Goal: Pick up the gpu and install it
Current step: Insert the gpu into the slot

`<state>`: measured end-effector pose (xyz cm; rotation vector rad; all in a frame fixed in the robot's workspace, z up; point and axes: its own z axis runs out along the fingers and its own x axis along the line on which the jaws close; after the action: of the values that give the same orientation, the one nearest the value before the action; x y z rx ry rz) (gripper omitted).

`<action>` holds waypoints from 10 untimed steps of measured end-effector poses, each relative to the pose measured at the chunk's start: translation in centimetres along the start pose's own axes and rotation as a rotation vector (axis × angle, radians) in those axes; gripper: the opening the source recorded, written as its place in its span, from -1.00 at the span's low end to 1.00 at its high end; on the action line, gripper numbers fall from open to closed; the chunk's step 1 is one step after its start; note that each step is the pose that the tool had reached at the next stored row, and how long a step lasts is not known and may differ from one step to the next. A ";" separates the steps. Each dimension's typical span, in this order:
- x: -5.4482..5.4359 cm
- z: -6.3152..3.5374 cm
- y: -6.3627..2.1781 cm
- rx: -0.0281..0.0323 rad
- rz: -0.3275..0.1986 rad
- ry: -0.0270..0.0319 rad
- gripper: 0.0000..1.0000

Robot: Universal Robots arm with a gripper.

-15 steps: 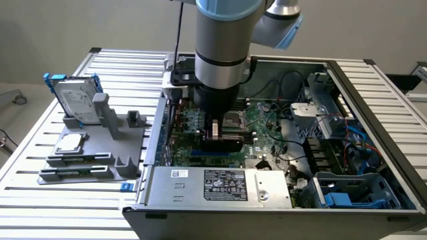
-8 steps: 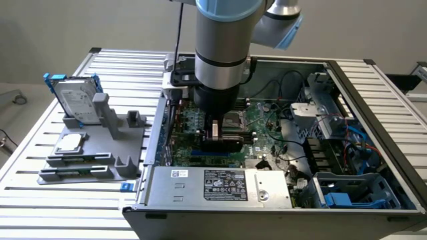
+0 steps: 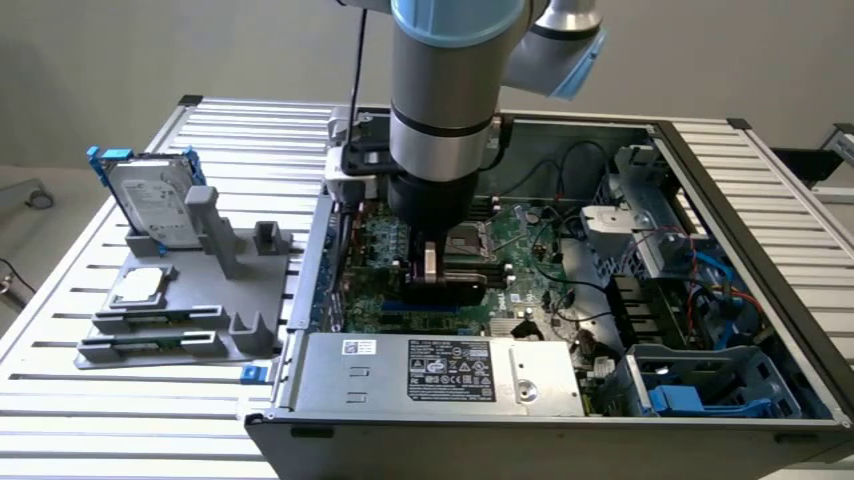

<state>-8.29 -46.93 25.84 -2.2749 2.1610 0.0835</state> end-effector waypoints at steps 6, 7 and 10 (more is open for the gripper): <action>0.0 0.27 -0.01 -0.0003 0.000 -0.0002 -0.47; 0.0 0.31 -0.01 -0.0004 0.000 -0.0003 -0.47; 0.0 0.41 -0.01 -0.0009 0.000 -0.0002 -0.47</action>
<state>-8.29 -46.93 25.43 -2.2755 2.1611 0.0847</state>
